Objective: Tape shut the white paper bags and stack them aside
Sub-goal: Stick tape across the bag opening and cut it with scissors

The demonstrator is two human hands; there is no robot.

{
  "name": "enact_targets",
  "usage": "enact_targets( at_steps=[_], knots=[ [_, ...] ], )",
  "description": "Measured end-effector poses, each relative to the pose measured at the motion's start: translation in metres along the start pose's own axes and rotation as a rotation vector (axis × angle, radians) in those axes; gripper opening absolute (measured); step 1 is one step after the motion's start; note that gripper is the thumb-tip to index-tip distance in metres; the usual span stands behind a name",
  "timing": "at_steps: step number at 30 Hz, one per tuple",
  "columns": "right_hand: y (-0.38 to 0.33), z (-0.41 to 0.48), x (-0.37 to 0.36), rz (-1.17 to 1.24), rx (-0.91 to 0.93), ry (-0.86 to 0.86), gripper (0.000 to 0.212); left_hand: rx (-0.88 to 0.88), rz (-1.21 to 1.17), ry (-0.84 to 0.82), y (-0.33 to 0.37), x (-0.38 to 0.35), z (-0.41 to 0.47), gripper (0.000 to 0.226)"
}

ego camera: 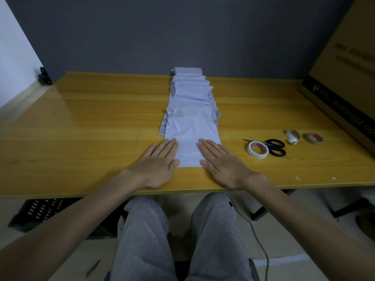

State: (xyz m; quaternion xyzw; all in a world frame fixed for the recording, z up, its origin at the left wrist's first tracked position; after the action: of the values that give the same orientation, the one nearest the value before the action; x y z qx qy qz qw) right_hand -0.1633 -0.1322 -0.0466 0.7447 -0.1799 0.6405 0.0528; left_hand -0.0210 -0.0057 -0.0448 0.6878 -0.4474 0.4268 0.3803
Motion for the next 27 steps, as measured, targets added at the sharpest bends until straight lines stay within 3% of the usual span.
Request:
enact_targets(
  at_steps=[6, 9, 11, 14, 19, 22, 27],
  knots=[
    [0.0, 0.0, 0.0, 0.003, -0.006, 0.005, 0.056, 0.118, -0.021, -0.012, -0.02, 0.004, -0.015, 0.058],
    [-0.001, 0.0, 0.001, -0.005, -0.006, 0.01, 0.057, -0.023, 0.026, 0.197, 0.008, 0.017, -0.015, 0.062],
    [-0.002, 0.001, 0.001, -0.006, -0.01, 0.004, 0.057, -0.148, 0.023, 0.239, 0.03, 0.016, -0.012, 0.061],
    [-0.002, 0.0, 0.001, 0.0, -0.01, -0.003, 0.057, -0.161, 0.016, 0.18, 0.036, 0.002, -0.001, 0.056],
    [-0.001, -0.001, 0.001, 0.037, 0.009, -0.014, 0.057, -0.141, 0.073, 0.146, 0.024, -0.009, 0.008, 0.077],
    [0.004, -0.004, 0.002, 0.062, 0.006, -0.018, 0.056, -0.131, 0.045, 0.104, 0.026, -0.008, 0.01, 0.058],
    [0.017, -0.03, 0.022, 0.118, 0.017, 0.109, 0.056, -0.135, 0.014, 0.079, 0.029, -0.004, 0.006, 0.054]
  ],
)
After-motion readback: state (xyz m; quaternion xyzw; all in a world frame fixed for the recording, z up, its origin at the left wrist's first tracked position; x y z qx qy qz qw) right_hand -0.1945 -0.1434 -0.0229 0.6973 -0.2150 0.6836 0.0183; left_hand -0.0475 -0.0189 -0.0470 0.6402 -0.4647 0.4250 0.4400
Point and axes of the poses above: each hand's wrist, its own z-axis towards the middle knuckle, its own x-axis out of the back of the hand, y = z × x, the point moved 5 cm from there along z, towards the middle knuckle, and after that the axes turned 6 degrees about -y, right-handed, at the moved point
